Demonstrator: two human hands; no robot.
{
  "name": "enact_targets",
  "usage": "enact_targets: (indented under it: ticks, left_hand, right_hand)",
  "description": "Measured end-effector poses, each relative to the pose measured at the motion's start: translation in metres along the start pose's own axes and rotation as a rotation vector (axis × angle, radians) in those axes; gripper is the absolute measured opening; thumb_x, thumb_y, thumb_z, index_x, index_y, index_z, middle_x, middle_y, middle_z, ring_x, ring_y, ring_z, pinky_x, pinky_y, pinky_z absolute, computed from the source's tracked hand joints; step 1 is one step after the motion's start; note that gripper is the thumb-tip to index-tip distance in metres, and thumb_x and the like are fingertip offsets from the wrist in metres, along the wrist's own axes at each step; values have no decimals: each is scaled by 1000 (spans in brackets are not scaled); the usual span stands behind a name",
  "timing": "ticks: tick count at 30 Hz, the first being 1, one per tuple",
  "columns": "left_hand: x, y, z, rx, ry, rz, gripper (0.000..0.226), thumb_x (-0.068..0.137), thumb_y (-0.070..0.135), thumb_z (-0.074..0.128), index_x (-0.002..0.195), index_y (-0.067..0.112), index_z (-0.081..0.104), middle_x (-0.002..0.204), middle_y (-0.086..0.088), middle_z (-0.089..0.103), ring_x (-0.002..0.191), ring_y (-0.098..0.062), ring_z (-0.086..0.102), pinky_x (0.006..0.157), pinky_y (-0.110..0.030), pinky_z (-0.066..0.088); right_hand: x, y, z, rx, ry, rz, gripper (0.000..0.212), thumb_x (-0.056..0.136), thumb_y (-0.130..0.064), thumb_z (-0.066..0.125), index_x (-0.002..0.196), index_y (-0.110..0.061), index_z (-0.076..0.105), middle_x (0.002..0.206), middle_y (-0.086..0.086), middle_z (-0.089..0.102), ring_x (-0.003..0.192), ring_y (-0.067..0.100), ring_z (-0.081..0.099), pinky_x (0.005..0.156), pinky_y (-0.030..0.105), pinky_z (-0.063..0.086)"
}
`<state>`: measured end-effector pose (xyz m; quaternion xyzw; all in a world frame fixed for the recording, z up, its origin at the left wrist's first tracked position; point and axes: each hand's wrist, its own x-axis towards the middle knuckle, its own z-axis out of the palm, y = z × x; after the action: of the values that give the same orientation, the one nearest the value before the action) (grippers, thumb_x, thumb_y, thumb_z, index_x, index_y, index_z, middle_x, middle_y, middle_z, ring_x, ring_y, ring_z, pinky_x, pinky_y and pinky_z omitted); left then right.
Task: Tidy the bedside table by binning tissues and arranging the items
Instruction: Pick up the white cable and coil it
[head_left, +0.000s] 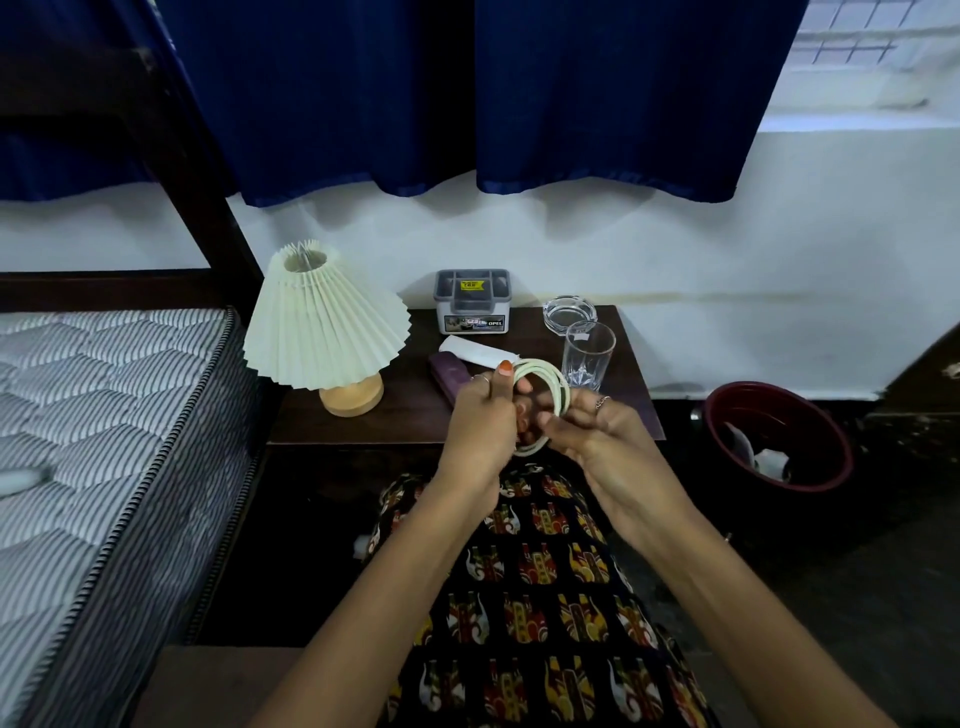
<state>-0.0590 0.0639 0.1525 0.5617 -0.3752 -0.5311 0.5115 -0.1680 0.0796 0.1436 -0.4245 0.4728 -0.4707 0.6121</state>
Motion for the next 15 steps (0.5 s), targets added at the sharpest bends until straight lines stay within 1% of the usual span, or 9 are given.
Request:
enact_targets:
  ticks: [1, 3, 6, 7, 9, 11, 13, 15]
  left_hand:
    - [1, -1, 1, 51, 29, 35, 36, 101, 29, 35, 74, 13, 53, 56, 5, 57, 50, -6, 48, 52, -20, 41]
    - [1, -4, 1, 117, 74, 99, 36, 101, 31, 34, 74, 14, 52, 64, 0, 58, 51, -5, 50, 54, -22, 42]
    - [3, -10, 2, 194, 121, 159, 36, 100, 34, 34, 73, 17, 51, 76, -9, 62, 65, -16, 56, 66, -35, 47]
    - [3, -11, 2, 221, 130, 179, 36, 100, 35, 34, 73, 18, 51, 77, -9, 63, 67, -18, 57, 68, -37, 48]
    - [5, -13, 3, 272, 134, 230, 36, 100, 33, 33, 70, 19, 49, 69, -4, 59, 63, -17, 54, 65, -35, 44]
    - [5, -12, 4, 331, 140, 272, 37, 101, 30, 32, 68, 19, 46, 65, 2, 54, 60, -13, 51, 63, -30, 40]
    - [5, -12, 4, 371, 154, 292, 38, 101, 28, 32, 66, 18, 44, 65, 2, 54, 61, -14, 51, 62, -28, 38]
    - [5, -13, 4, 413, 175, 306, 36, 101, 27, 33, 70, 12, 45, 69, -2, 55, 64, -17, 51, 61, -26, 35]
  right_hand:
    - [0, 1, 2, 10, 9, -22, 20, 87, 2, 58, 104, -4, 66, 100, 11, 73, 98, 19, 68, 93, 29, 50]
    - [0, 1, 3, 33, 25, -57, 22, 87, 2, 58, 105, -5, 68, 103, 12, 73, 103, 20, 67, 96, 30, 49]
    - [-1, -1, 4, 49, 38, -84, 22, 87, 2, 58, 103, -6, 70, 100, 8, 74, 101, 15, 68, 92, 25, 50]
    - [-2, -1, 4, 39, 44, -95, 22, 87, 2, 57, 103, -6, 70, 99, 7, 74, 100, 13, 68, 90, 23, 50]
    - [-3, 0, 4, 29, 56, -111, 23, 88, 2, 56, 101, -7, 71, 99, 4, 75, 100, 10, 68, 92, 25, 49]
    - [-3, 2, 4, 46, 66, -107, 23, 88, 2, 56, 102, -7, 71, 101, 4, 74, 104, 11, 67, 99, 31, 47]
    - [-3, 3, 4, 60, 75, -101, 24, 87, 2, 58, 106, -7, 70, 104, 5, 74, 107, 13, 66, 103, 36, 45]
    - [-4, 5, 4, 76, 83, -104, 24, 86, 2, 59, 106, -6, 70, 104, 5, 74, 106, 14, 66, 103, 38, 45]
